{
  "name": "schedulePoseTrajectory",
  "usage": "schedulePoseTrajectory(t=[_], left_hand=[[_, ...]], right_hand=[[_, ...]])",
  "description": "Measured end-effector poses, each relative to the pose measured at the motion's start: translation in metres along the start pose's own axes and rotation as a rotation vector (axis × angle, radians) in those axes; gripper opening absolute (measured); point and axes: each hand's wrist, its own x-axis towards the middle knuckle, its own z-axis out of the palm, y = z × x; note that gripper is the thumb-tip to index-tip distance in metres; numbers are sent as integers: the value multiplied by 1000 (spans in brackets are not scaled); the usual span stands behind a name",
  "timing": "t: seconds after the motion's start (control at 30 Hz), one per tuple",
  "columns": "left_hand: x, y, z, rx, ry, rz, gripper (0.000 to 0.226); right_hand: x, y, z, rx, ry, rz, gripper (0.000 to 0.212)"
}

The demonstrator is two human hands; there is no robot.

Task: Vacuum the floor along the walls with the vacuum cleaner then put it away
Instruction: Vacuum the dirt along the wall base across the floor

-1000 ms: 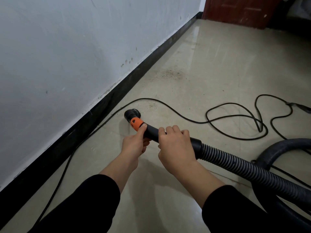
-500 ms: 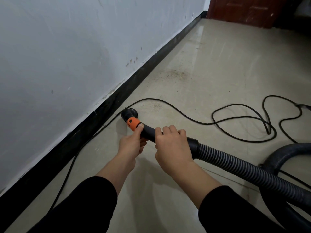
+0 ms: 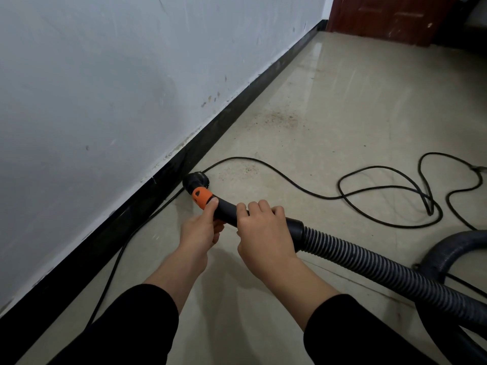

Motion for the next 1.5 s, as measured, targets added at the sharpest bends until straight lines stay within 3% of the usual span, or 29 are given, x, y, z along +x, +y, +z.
schedulePoseTrajectory(t=[0.6,0.8,0.97,1.13,1.27,1.3,1.4,1.5], left_hand=[[8,4,13,-70,13,-47,29],[-13,5,27,-123,-157,-87,23],[-37,13,43,-150,-291,-113,34],[-67,33,67,-206,-315,-105,40],[-89,57,84,-156,-266,-109,52],[-95,64,85,-150,-254,-114,53],[-118,93,84,-143,-183,-129,51],[-146,129,84,-141,-134,-157,50]], right_hand=[[14,6,5,-49,-21,8,42],[2,20,-2,-57,-30,32,39],[-17,38,-19,-49,-6,39,38],[-51,74,-49,-8,10,27,52],[-105,119,-78,50,-110,221,79],[-121,132,-86,65,-147,307,72],[-169,158,-120,155,-237,656,24],[-196,159,-164,267,-277,824,20]])
